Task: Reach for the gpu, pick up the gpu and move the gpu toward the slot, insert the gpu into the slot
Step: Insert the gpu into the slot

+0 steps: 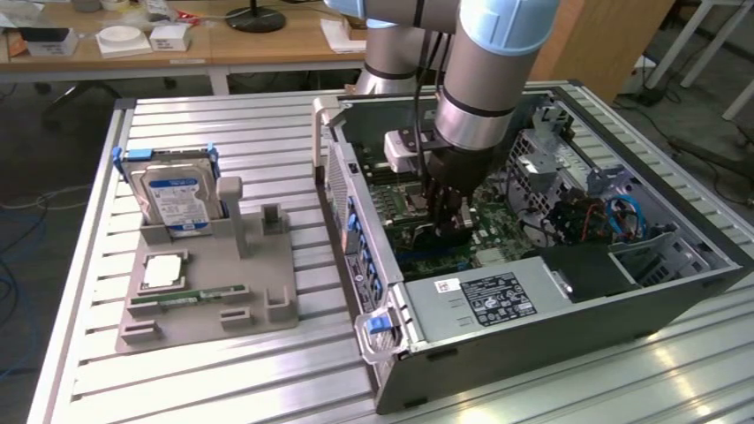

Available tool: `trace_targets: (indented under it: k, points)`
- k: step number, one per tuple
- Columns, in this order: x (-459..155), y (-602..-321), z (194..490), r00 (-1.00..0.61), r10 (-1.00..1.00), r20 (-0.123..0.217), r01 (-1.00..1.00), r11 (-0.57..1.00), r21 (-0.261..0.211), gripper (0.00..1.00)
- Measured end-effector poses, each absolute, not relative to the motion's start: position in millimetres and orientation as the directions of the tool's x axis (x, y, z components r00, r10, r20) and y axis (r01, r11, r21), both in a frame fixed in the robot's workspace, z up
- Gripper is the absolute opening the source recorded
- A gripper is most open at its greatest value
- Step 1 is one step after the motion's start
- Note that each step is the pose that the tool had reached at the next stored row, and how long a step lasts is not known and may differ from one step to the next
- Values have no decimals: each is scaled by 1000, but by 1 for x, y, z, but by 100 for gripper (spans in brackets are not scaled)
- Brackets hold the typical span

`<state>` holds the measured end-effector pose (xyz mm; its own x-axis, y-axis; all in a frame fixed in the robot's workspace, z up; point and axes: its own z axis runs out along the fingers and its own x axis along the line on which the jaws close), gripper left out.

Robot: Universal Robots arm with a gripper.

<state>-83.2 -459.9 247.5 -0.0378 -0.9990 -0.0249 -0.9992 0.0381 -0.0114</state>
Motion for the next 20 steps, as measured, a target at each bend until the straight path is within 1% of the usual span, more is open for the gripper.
trace_targets:
  k: [20]
  points:
    - [-83,-460,243,-38,-999,-25,-999,38,-11,26]
